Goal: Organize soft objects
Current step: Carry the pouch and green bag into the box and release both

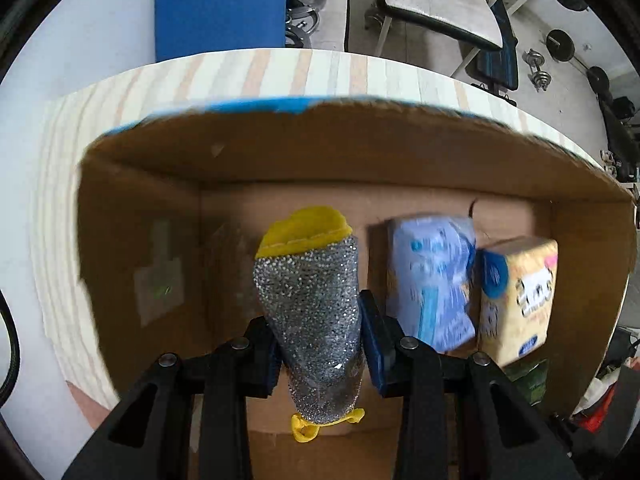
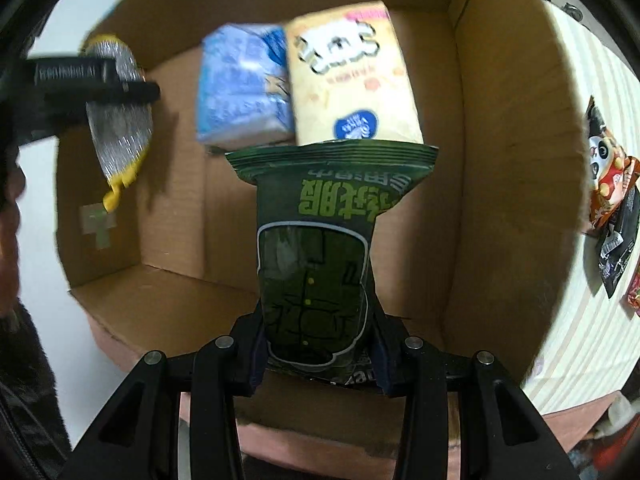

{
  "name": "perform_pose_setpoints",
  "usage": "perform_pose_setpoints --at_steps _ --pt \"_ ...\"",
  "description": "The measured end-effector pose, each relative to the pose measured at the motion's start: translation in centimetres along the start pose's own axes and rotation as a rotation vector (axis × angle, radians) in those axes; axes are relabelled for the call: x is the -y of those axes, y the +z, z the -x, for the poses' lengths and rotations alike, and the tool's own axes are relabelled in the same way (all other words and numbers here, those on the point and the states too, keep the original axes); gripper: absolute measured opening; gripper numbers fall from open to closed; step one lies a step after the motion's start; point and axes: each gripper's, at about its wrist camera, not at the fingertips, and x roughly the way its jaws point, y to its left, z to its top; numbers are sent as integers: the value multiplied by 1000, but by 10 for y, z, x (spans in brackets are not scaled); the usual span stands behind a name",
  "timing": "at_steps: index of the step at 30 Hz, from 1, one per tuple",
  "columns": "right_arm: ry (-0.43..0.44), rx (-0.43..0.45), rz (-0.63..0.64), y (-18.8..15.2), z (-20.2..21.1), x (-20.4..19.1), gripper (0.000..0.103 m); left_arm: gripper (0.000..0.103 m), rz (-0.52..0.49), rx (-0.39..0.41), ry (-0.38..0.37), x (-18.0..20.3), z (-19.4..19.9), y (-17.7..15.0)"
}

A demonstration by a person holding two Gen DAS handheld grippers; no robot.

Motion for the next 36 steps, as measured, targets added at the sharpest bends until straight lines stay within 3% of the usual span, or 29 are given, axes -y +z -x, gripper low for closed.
perform_pose_setpoints --at_steps 8,11,16,20,27,31,36 --pt "-58 -34 -33 3 -12 -3 47 37 -33 -49 6 10 -7 16" --pt "-64 -15 -23 1 -2 -8 56 54 -23 -31 7 9 2 15" --pt "-68 21 -17 -8 16 -17 71 93 -10 4 5 5 21 8" --pt "-84 69 -15 -14 38 -28 100 97 11 48 0 -4 39 -9" --pt "-116 146 -10 -27 78 -37 103 98 12 140 2 -3 61 -67" --pt "-122 196 5 -32 105 -11 103 98 16 193 1 0 78 -103" --pt "-133 280 27 -46 106 -21 103 98 22 287 23 6 105 -140"
